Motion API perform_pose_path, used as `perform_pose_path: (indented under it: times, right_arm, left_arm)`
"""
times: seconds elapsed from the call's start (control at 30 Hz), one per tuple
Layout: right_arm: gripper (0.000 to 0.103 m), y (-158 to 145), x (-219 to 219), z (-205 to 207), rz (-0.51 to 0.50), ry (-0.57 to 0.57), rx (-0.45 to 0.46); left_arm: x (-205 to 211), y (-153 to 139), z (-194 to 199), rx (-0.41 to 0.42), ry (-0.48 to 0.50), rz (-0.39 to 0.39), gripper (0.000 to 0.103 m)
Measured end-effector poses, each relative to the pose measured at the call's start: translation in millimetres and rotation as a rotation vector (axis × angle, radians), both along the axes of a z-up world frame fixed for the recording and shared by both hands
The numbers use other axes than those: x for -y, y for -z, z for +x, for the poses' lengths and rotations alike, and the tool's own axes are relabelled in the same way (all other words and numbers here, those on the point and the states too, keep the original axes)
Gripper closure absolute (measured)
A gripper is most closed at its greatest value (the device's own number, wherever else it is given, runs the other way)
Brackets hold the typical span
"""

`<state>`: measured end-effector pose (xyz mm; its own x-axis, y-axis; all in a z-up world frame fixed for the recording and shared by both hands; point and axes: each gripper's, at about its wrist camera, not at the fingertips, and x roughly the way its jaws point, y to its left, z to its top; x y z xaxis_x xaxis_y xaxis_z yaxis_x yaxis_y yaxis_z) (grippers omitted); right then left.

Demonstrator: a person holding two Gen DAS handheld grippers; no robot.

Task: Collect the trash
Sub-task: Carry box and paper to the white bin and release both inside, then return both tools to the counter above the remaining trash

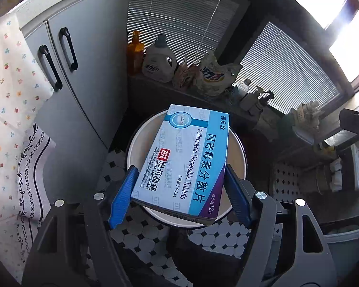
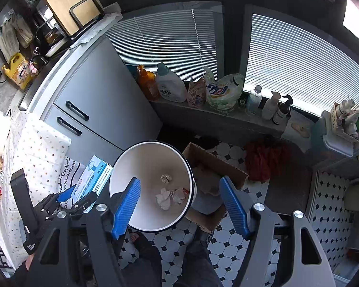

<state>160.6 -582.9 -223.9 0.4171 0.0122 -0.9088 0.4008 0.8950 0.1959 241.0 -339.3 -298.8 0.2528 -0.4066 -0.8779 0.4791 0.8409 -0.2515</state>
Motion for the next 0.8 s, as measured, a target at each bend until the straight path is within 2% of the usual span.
perform_pose_path:
  times: [0.1,0.2,0.33,0.43,0.8]
  right_arm:
    - [0.035,1.6,7.6,-5.5,-0.003,0.015,-0.005]
    - [0.035,1.8,12.9,-7.6,-0.004,0.021,-0.007]
    - [0.034,-0.9,12.3,-4.9,-0.003,0.014,0.007]
    - [0.033,-2.8,5.2,1.8,0.005,-0.002,0.021]
    - [0.029,-25.5,-60.0,43.0,0.042,-0.140,0.093]
  left_arm:
    - [16.9,9.1,-4.5,-0.035,0.060,-0.023,0.030]
    - [30.4,18.2,-5.3,-0.044,0.111,0.027,0.017]
    - [14.6,13.1,0.4,-0.042,0.063,0.023,0.012]
    - [-4.8,0.7,6.5,0.000,0.022,0.049,0.011]
    - [-96.3,-66.0,17.2,0.125,-0.171,0.048,0.008]
